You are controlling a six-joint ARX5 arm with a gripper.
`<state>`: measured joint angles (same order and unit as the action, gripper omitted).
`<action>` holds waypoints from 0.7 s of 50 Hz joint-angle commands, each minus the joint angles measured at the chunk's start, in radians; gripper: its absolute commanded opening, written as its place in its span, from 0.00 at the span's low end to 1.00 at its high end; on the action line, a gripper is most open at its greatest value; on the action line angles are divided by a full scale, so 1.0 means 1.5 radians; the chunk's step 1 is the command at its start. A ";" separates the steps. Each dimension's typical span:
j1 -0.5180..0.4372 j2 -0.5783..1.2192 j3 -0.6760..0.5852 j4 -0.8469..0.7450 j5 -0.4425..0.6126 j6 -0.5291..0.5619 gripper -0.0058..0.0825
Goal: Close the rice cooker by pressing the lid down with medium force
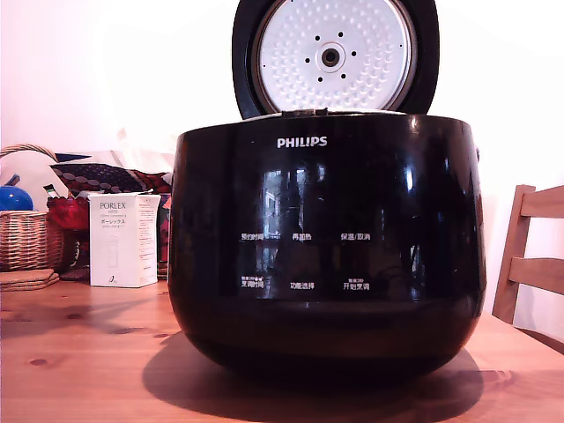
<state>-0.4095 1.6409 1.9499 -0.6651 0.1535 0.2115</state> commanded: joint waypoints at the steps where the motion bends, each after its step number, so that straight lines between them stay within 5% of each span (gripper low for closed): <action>1: 0.001 0.035 0.026 0.005 0.017 -0.013 0.04; 22: -0.004 0.196 0.279 -0.073 0.141 -0.072 0.04; 35: -0.025 0.233 0.298 -0.098 0.206 -0.108 0.04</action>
<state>-0.4328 1.9594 2.3951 -0.8085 0.4477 0.0555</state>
